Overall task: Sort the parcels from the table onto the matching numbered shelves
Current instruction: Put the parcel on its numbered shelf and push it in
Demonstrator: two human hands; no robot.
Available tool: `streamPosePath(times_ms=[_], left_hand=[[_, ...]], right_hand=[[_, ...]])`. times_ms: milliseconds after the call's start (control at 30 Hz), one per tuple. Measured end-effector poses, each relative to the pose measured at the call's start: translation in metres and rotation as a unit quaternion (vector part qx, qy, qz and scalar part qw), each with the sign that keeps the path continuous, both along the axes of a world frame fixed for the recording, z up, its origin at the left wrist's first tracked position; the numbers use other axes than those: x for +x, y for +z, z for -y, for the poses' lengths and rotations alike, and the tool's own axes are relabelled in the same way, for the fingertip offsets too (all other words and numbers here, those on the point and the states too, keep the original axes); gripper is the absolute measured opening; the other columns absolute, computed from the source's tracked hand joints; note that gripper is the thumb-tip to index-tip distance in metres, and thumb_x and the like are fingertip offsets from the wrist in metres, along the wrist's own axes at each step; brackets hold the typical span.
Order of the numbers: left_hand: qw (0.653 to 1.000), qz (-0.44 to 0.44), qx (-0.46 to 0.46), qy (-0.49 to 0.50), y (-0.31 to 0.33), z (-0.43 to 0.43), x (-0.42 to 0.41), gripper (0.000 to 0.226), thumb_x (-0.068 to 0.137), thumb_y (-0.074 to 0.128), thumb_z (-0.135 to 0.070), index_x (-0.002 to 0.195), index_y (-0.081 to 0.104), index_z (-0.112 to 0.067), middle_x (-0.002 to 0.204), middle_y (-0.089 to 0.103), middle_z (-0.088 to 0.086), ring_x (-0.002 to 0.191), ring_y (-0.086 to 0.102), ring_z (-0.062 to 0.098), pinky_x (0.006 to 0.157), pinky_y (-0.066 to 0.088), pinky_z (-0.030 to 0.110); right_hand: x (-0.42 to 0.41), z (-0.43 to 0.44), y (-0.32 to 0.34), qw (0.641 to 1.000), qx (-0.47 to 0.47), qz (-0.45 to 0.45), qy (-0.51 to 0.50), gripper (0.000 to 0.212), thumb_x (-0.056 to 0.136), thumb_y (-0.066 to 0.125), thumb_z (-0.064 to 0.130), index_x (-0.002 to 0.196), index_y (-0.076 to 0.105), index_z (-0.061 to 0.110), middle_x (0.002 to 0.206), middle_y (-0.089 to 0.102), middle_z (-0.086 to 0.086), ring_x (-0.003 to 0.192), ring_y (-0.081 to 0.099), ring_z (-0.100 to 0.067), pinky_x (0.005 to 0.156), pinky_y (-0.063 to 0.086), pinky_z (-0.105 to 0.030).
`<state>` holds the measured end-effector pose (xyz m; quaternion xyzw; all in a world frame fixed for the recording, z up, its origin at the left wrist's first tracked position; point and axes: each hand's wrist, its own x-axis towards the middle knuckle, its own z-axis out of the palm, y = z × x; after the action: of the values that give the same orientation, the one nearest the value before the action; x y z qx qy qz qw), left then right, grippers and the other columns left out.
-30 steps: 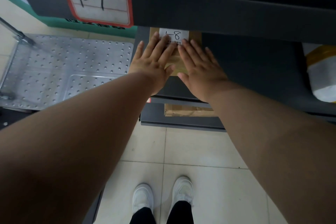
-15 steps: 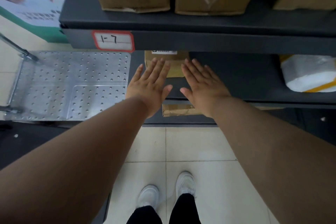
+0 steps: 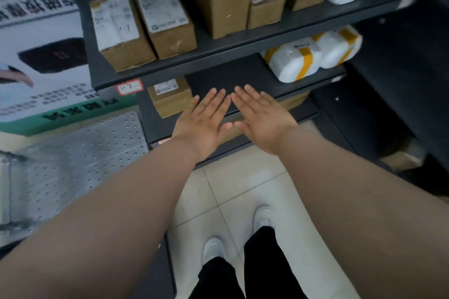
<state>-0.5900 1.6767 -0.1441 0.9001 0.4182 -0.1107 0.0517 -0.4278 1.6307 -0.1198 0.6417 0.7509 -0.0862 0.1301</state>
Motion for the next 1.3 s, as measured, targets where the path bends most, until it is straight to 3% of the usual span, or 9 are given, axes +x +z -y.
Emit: streamPosePath(times_ms=[233,367,700,833,967,1133,1300], left_hand=[[0.984,0.022,0.094,-0.147,0.103,0.057,0.093,0.060,0.101,0.004,-0.049,0.150,-0.018,-0.021,0.159,-0.020,-0.004,0.145,-0.020,0.012,0.119,-0.008,0.038],[0.962,0.065,0.116,-0.240,0.148,0.102,0.184,0.060,0.102,0.007,-0.047,0.152,-0.013,-0.020,0.161,-0.014,-0.002,0.147,-0.016,0.013,0.120,-0.007,0.038],[0.857,0.126,0.130,-0.482,0.215,0.329,0.421,0.060,0.102,0.008,-0.047,0.152,-0.011,-0.021,0.161,-0.012,-0.004,0.147,-0.015,0.013,0.120,-0.005,0.039],[0.840,0.126,0.056,-0.525,0.213,0.427,0.482,0.059,0.102,0.012,-0.046,0.153,-0.006,-0.023,0.162,-0.007,-0.005,0.148,-0.010,0.012,0.121,0.000,0.040],[0.796,0.088,0.025,-0.599,0.200,0.510,0.522,0.059,0.102,0.015,-0.048,0.153,-0.004,-0.026,0.162,-0.004,-0.006,0.148,-0.008,0.012,0.121,0.001,0.039],[0.706,0.025,0.004,-0.708,0.186,0.590,0.574,0.060,0.102,0.019,-0.049,0.154,0.002,-0.026,0.162,0.001,-0.006,0.148,-0.004,0.013,0.121,0.002,0.039],[0.608,0.029,-0.001,-0.793,0.171,0.667,0.637,0.060,0.101,0.022,-0.048,0.154,0.009,-0.023,0.162,0.010,-0.003,0.148,0.005,0.015,0.120,0.009,0.039]], right_hand=[[0.077,0.118,0.086,0.987,0.069,0.022,-0.146,0.062,0.103,0.011,0.045,0.151,-0.014,0.018,0.159,-0.020,0.003,0.145,-0.020,-0.013,0.119,-0.008,-0.033],[0.145,0.195,0.126,0.961,0.105,0.029,-0.255,0.062,0.102,0.015,0.046,0.152,-0.011,0.019,0.160,-0.016,0.002,0.146,-0.017,-0.014,0.120,-0.005,-0.035],[0.298,0.441,0.185,0.867,0.128,0.078,-0.474,0.063,0.103,0.015,0.046,0.151,-0.013,0.017,0.160,-0.016,0.001,0.147,-0.016,-0.015,0.121,-0.002,-0.037],[0.337,0.552,0.190,0.802,0.123,0.074,-0.580,0.063,0.103,0.018,0.045,0.153,-0.009,0.018,0.161,-0.015,0.002,0.147,-0.015,-0.015,0.120,-0.003,-0.034],[0.350,0.651,0.178,0.730,0.107,0.054,-0.673,0.063,0.103,0.019,0.044,0.153,-0.008,0.018,0.161,-0.014,0.003,0.147,-0.015,-0.013,0.120,-0.004,-0.033],[0.353,0.744,0.158,0.643,0.077,0.025,-0.761,0.062,0.103,0.022,0.043,0.154,-0.003,0.017,0.162,-0.008,0.002,0.148,-0.010,-0.014,0.120,0.000,-0.032],[0.360,0.811,0.143,0.541,0.071,0.007,-0.838,0.061,0.103,0.026,0.043,0.154,0.007,0.017,0.162,0.003,0.002,0.149,-0.004,-0.015,0.120,0.005,-0.032]])
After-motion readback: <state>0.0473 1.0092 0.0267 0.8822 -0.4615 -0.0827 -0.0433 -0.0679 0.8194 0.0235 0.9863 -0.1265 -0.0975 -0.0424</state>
